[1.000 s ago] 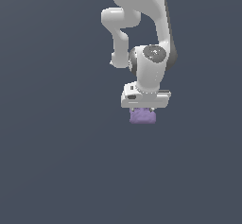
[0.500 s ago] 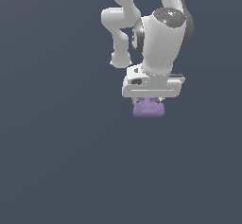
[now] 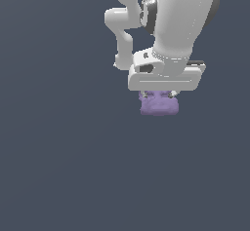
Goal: Pick up the object and move it to a goal position.
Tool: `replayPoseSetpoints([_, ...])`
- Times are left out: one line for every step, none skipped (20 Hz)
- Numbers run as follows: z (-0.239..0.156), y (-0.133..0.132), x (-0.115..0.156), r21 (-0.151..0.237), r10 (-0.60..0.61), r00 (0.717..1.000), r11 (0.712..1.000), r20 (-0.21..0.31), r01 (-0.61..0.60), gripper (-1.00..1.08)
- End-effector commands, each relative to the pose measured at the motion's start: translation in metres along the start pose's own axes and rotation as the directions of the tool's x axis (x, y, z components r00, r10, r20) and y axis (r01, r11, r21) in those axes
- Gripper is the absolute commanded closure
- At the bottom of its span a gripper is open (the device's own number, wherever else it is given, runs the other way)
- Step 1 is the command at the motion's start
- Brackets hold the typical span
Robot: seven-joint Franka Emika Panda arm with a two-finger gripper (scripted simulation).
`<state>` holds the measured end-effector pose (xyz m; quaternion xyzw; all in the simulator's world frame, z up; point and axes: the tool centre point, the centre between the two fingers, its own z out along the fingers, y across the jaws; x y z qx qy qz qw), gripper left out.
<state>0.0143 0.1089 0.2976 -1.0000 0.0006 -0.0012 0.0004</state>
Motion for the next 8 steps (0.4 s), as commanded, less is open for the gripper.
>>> replayPoseSetpoints([-0.0098, -0.0007, 0.0031, 0.000, 0.000, 1.000, 1.000, 0.001, 0.000, 1.08])
replayPoseSetpoints([-0.0121, -0.0008, 0.0042, 0.000, 0.000, 1.000, 1.000, 0.002, 0.000, 1.08])
replayPoseSetpoints([-0.0144, -0.0010, 0.0050, 0.000, 0.000, 1.000, 1.000, 0.002, 0.000, 1.08])
replayPoseSetpoints([-0.0162, -0.0011, 0.0056, 0.000, 0.000, 1.000, 1.000, 0.002, 0.000, 1.08])
replayPoseSetpoints([-0.0176, -0.0012, 0.0061, 0.000, 0.000, 1.000, 1.000, 0.002, 0.000, 1.08])
replayPoseSetpoints([-0.0186, -0.0013, 0.0064, 0.000, 0.000, 1.000, 1.000, 0.002, 0.000, 1.08])
replayPoseSetpoints([-0.0188, -0.0012, 0.0069, -0.001, 0.001, 1.000, 1.000, 0.002, -0.001, 1.08])
replayPoseSetpoints([-0.0190, -0.0013, 0.0069, -0.001, 0.001, 1.000, 1.000, 0.002, -0.001, 1.08])
